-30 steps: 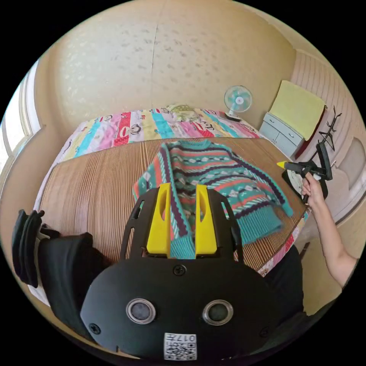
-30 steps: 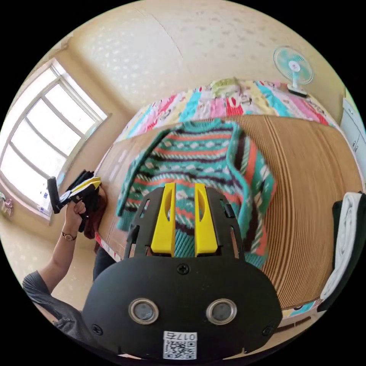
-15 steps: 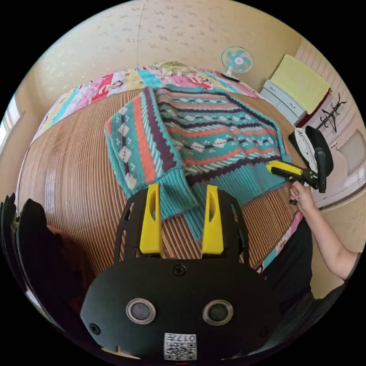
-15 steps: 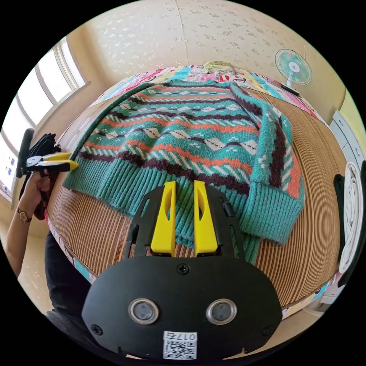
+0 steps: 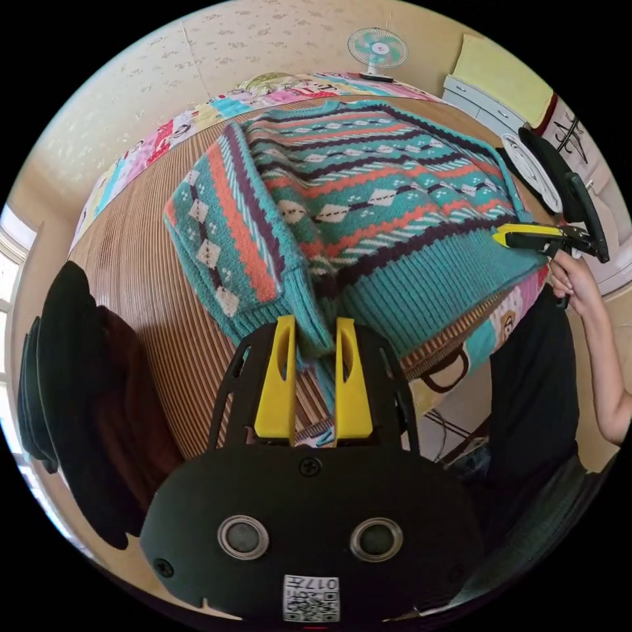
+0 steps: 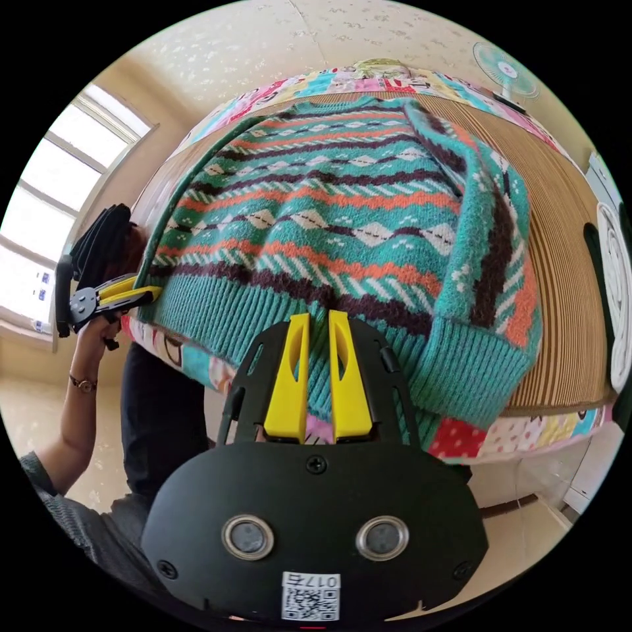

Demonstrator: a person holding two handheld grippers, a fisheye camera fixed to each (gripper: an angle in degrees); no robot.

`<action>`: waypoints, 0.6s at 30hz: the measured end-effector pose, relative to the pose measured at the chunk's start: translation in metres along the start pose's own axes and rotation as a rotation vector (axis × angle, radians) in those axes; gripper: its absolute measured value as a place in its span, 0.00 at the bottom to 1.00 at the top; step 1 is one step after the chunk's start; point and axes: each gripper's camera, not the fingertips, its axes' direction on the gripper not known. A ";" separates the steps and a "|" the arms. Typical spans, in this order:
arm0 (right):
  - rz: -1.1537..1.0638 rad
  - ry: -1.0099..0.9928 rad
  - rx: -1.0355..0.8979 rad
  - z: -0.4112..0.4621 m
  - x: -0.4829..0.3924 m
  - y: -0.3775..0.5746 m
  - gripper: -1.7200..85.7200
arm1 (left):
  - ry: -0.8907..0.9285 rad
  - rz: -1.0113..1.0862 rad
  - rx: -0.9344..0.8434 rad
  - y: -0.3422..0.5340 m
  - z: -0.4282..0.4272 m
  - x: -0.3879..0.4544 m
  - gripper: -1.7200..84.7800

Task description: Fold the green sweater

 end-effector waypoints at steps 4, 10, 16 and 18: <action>0.000 0.003 0.000 -0.020 -0.006 0.070 0.08 | -0.022 -0.033 0.008 0.059 -0.018 0.023 0.13; 0.034 -0.132 0.208 -0.104 0.021 0.129 0.08 | 0.146 -0.097 0.021 0.092 -0.064 0.010 0.12; 0.141 0.112 0.263 -0.136 0.063 0.130 0.15 | 0.265 -0.167 0.039 0.118 -0.085 -0.031 0.11; 0.092 0.182 0.121 -0.105 0.072 0.114 0.16 | 0.314 -0.206 0.040 0.125 -0.087 -0.043 0.10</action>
